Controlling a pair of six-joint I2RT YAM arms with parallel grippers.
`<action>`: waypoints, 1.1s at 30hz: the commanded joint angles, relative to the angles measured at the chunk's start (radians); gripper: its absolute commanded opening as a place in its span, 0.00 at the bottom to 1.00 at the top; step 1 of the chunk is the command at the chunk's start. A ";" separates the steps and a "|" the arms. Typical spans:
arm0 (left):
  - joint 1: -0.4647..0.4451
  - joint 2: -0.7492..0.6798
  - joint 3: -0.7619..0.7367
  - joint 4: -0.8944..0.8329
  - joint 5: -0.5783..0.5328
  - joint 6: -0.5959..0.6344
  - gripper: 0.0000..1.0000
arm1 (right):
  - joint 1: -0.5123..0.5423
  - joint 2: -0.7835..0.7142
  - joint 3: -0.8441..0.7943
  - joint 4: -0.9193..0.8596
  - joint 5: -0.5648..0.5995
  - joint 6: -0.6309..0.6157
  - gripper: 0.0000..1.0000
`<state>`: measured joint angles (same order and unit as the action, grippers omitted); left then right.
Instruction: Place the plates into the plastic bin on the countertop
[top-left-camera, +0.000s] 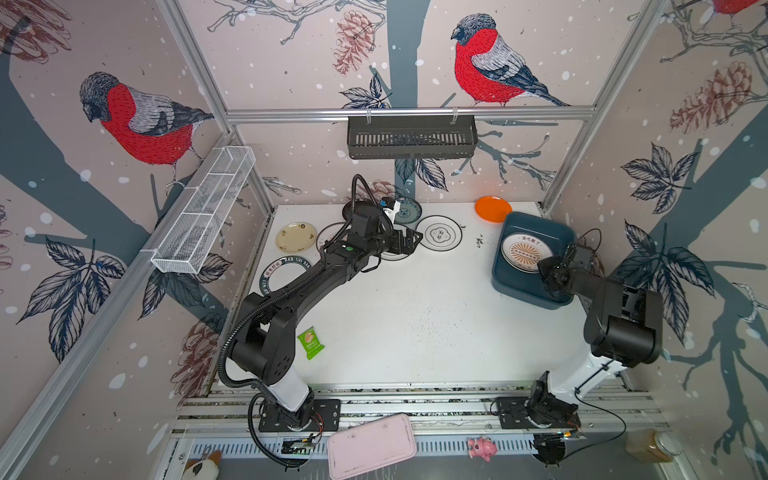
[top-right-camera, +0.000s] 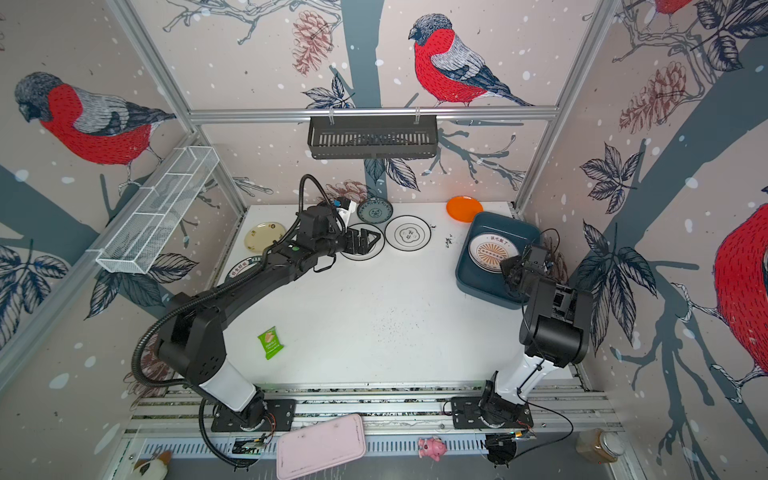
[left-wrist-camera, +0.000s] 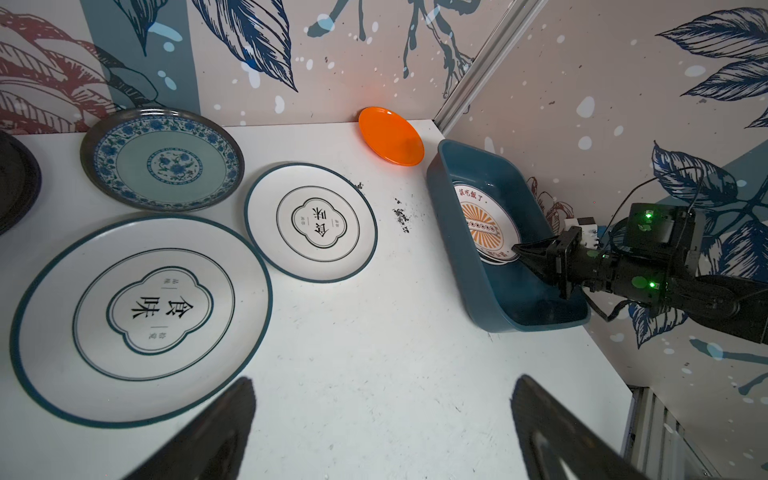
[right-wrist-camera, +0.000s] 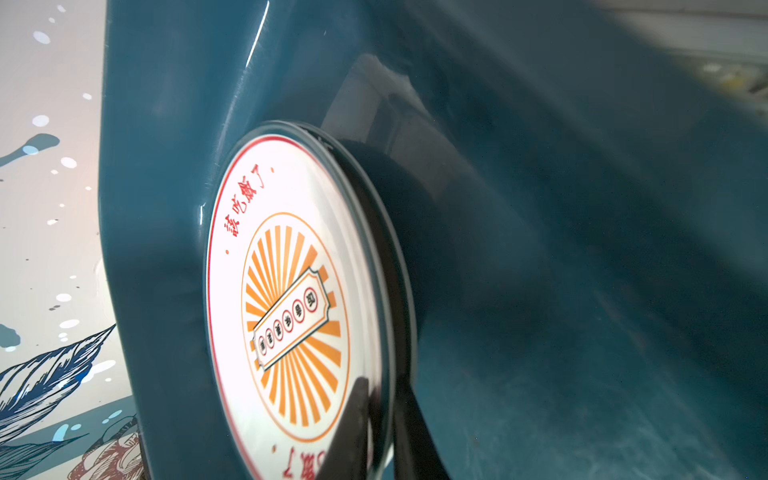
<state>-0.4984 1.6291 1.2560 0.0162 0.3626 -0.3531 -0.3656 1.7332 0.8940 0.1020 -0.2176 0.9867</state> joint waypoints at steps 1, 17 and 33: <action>0.004 -0.024 -0.021 0.046 -0.019 -0.019 0.96 | 0.001 0.003 0.012 -0.059 0.026 -0.037 0.17; 0.040 -0.140 -0.096 -0.061 -0.137 -0.022 0.96 | 0.021 -0.063 0.088 -0.174 0.049 -0.099 0.57; 0.352 -0.480 -0.451 0.069 -0.379 -0.047 0.96 | 0.267 -0.288 0.062 -0.070 0.017 -0.285 1.00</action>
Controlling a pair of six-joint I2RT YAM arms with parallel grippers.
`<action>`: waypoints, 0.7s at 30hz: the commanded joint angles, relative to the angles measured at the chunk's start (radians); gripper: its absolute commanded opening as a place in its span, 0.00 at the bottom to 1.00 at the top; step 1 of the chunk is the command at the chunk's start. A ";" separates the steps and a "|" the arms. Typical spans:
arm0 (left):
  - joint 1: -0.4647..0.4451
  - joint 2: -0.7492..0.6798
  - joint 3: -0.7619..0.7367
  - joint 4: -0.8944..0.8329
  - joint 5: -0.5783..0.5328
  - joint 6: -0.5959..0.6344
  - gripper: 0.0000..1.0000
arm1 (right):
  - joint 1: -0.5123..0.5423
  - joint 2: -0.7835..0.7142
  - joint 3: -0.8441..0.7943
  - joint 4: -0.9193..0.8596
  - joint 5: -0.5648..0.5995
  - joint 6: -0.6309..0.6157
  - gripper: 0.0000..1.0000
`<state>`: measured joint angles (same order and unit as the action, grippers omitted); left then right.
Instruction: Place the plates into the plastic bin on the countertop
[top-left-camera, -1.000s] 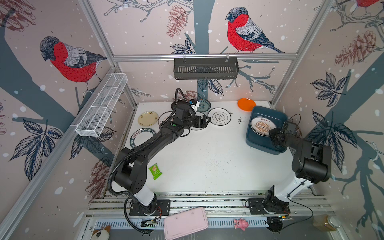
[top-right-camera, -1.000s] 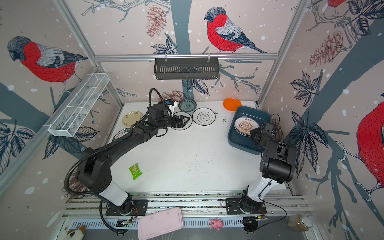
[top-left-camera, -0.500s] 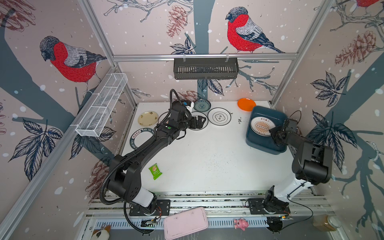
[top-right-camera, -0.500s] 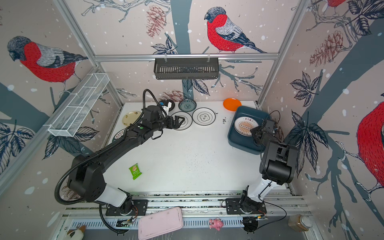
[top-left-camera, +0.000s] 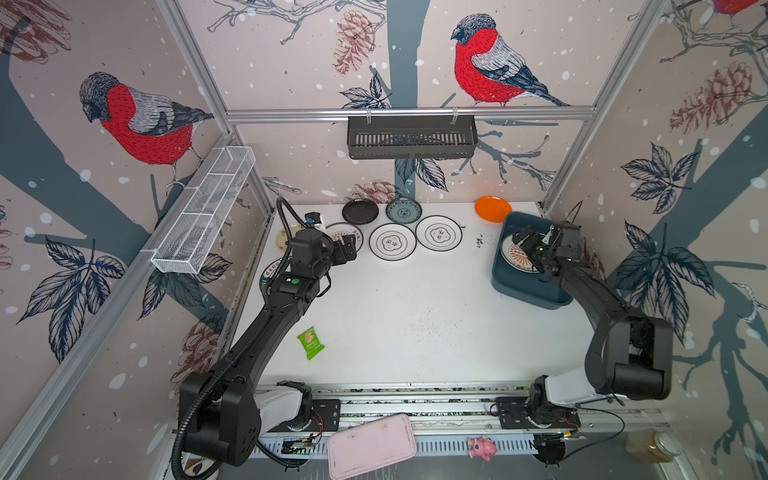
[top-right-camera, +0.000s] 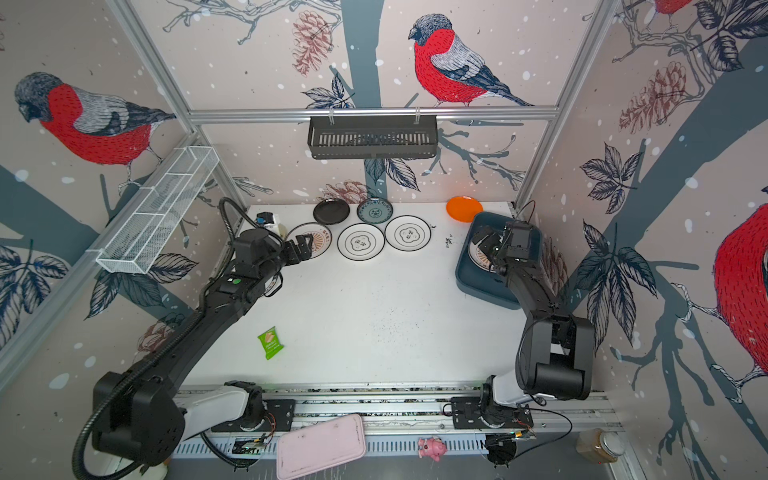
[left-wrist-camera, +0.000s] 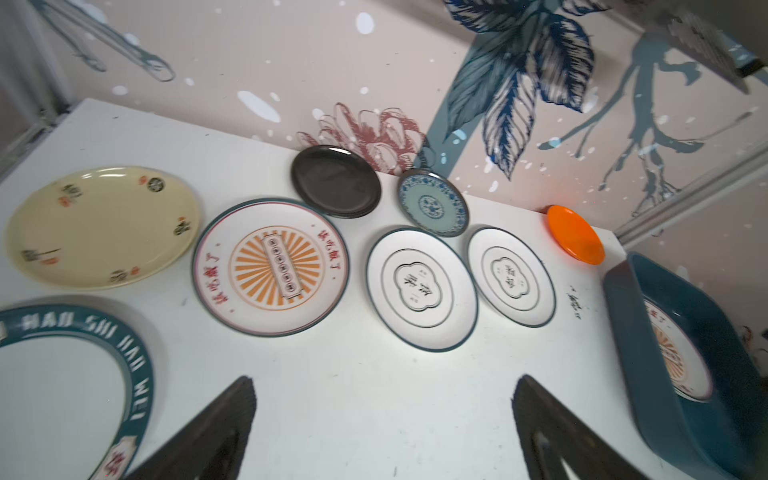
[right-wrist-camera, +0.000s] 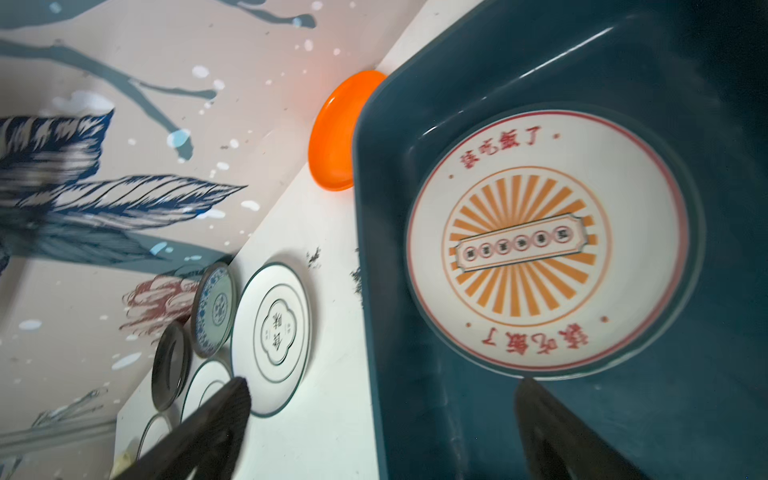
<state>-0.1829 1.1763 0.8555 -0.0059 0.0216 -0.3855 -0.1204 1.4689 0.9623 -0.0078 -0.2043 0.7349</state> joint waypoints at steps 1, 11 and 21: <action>0.049 -0.031 -0.073 0.119 -0.028 -0.022 0.96 | 0.035 -0.039 -0.011 0.040 0.012 -0.038 1.00; 0.065 -0.150 -0.153 0.100 0.128 -0.007 0.96 | 0.264 -0.211 -0.144 0.043 0.159 -0.050 1.00; 0.057 -0.391 -0.116 -0.218 0.119 0.030 0.96 | 0.580 -0.298 -0.216 0.004 0.362 0.094 1.00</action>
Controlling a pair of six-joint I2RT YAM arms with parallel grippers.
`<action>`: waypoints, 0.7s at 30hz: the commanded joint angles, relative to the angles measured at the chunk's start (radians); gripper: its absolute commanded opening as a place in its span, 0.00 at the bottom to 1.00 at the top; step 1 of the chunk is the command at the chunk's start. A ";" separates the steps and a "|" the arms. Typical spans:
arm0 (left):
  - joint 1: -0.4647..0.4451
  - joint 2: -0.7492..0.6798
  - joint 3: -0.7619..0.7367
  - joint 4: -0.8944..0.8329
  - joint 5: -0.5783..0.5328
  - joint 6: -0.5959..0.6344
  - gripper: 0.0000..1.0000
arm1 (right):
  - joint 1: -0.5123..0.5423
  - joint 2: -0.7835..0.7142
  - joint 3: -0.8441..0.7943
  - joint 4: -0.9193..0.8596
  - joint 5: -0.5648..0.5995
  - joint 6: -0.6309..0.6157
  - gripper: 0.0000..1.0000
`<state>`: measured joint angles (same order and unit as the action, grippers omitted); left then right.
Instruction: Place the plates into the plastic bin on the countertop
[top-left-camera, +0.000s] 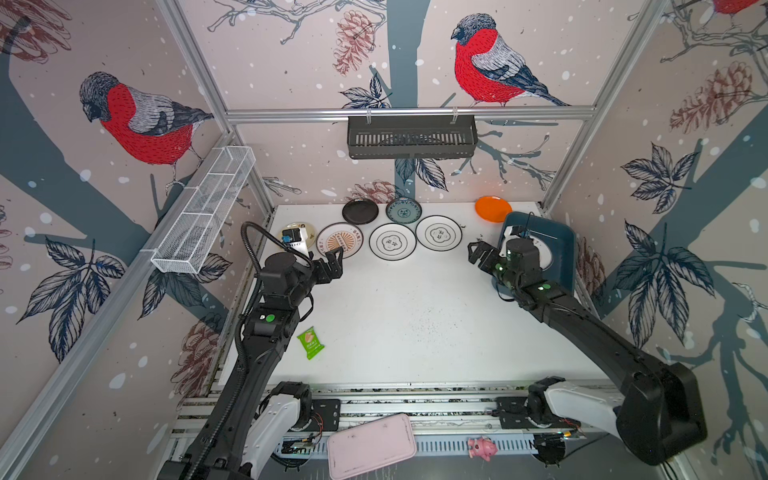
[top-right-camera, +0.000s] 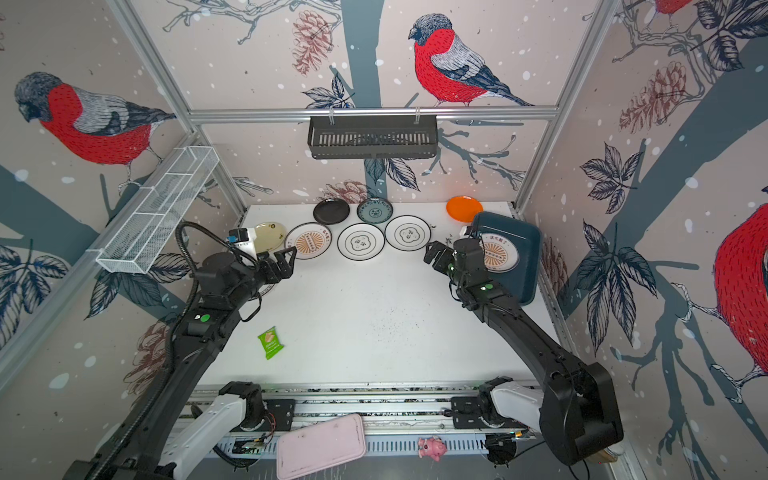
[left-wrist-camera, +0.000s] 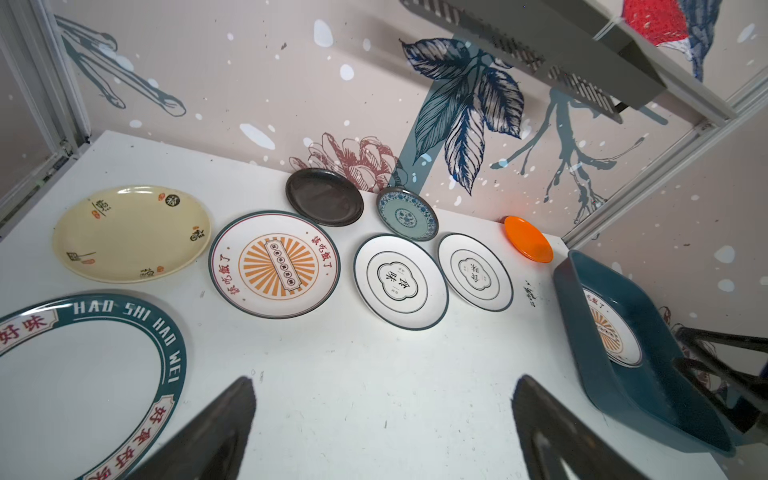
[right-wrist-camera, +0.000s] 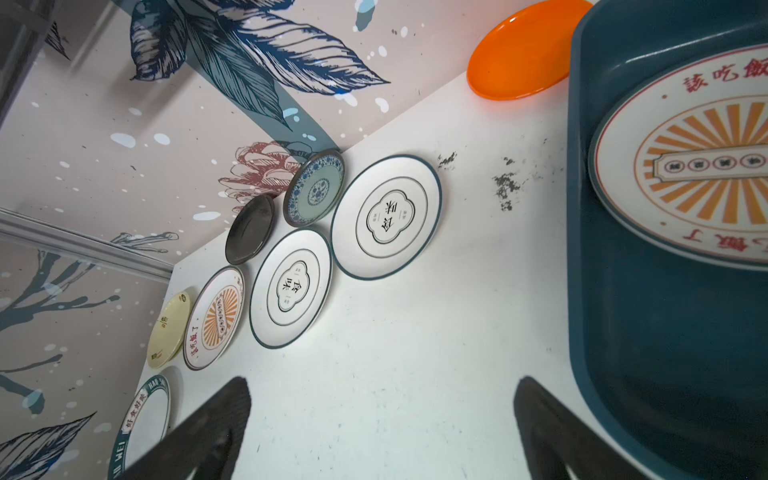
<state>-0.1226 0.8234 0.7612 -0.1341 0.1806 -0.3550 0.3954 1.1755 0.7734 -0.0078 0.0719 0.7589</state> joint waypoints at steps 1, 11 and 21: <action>-0.003 -0.067 -0.055 -0.060 -0.041 -0.019 0.96 | 0.099 -0.002 -0.039 0.016 0.119 0.094 1.00; -0.086 -0.189 -0.067 -0.102 -0.090 -0.009 0.96 | 0.329 0.120 0.006 0.083 0.269 0.217 1.00; 0.007 -0.025 -0.057 -0.066 0.265 -0.005 0.96 | 0.304 0.306 -0.026 0.329 0.279 0.416 0.99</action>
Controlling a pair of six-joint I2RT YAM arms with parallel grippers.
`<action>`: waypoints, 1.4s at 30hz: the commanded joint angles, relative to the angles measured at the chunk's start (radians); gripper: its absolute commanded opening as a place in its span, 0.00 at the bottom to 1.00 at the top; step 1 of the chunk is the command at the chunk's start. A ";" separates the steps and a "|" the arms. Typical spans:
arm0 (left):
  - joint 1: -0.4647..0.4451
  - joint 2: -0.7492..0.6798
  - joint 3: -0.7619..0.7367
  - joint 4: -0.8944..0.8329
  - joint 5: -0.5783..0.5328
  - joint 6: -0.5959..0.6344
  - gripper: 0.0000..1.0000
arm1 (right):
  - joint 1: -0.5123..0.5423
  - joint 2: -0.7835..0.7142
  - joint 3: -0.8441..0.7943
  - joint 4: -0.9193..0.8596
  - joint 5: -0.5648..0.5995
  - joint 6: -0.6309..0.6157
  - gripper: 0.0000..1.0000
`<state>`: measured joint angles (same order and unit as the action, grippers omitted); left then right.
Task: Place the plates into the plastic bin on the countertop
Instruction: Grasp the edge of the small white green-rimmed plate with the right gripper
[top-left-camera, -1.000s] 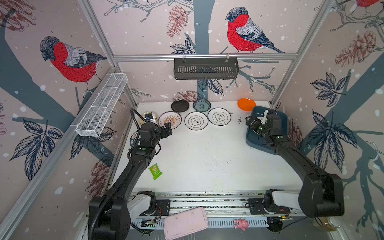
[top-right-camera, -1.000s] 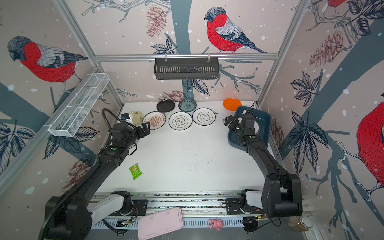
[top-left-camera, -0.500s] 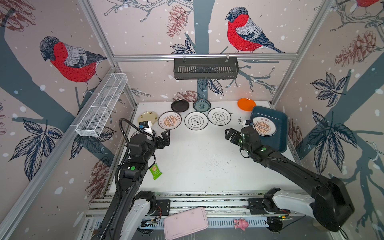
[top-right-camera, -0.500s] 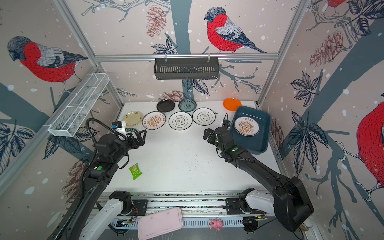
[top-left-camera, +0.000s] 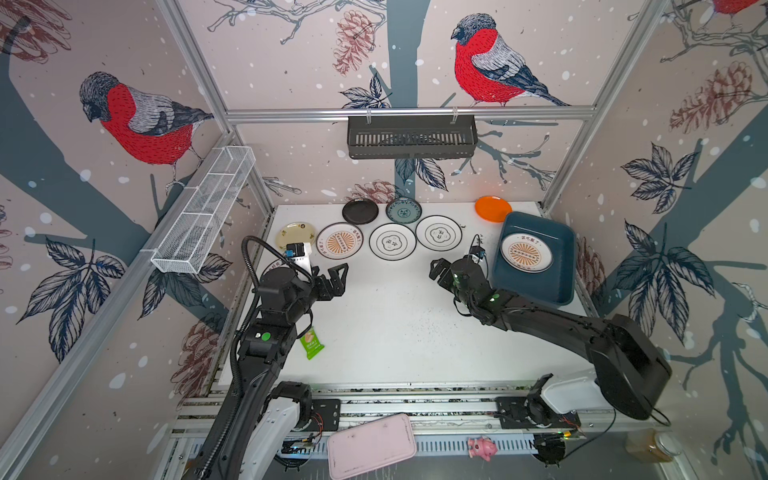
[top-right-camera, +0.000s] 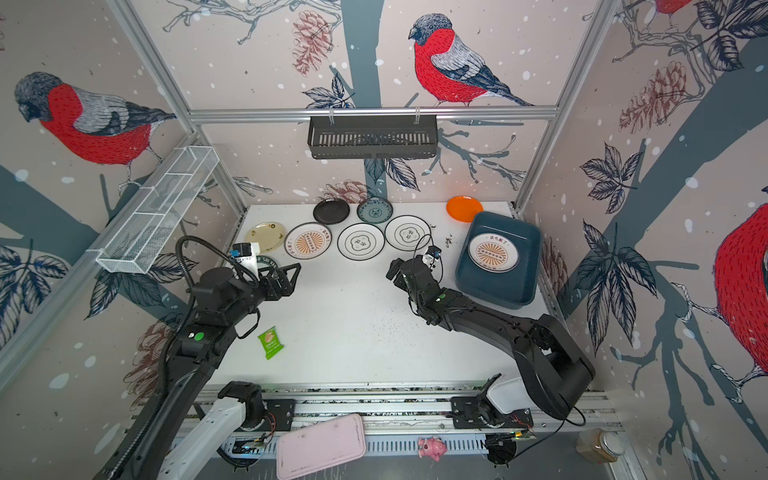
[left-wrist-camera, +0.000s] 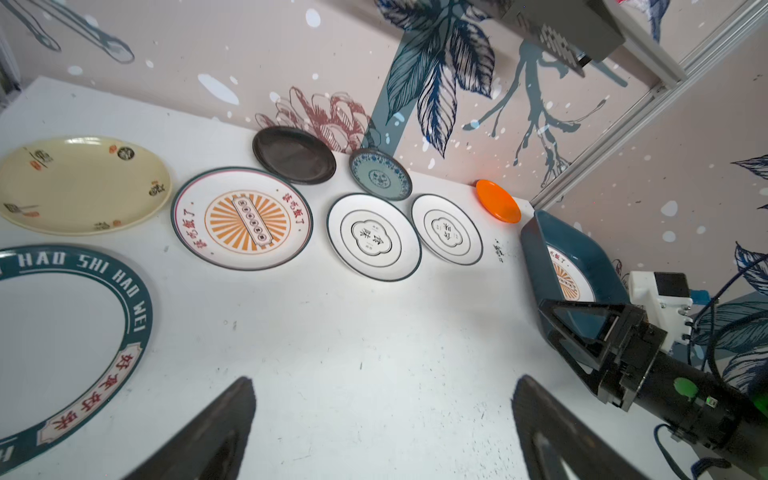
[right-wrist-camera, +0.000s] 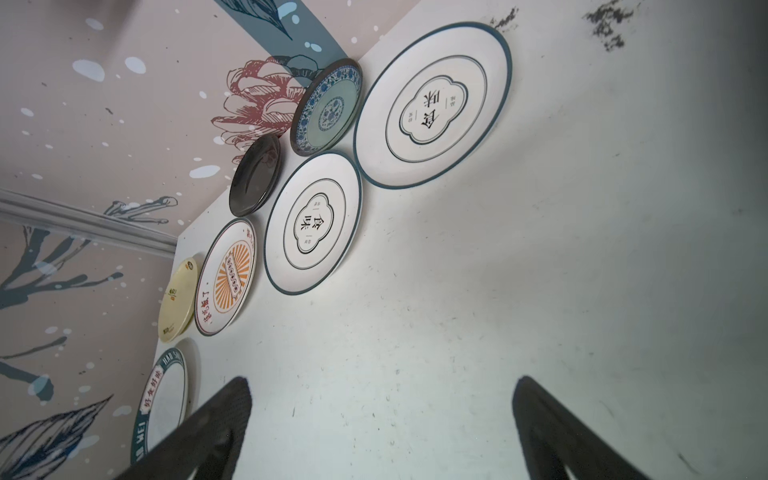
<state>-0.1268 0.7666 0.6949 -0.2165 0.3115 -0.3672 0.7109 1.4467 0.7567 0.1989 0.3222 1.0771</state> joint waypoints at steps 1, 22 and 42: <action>0.014 0.044 0.007 0.030 0.179 0.009 0.96 | -0.017 0.058 -0.009 0.126 0.040 0.139 0.96; 0.019 0.157 0.014 0.023 0.260 0.002 0.96 | -0.207 0.502 0.271 0.275 -0.077 0.311 0.67; 0.018 0.115 0.023 -0.006 0.216 0.017 0.96 | -0.267 0.721 0.438 0.222 -0.136 0.445 0.53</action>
<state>-0.1104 0.8856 0.7101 -0.2218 0.5446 -0.3660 0.4484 2.1380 1.1915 0.4553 0.2092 1.4883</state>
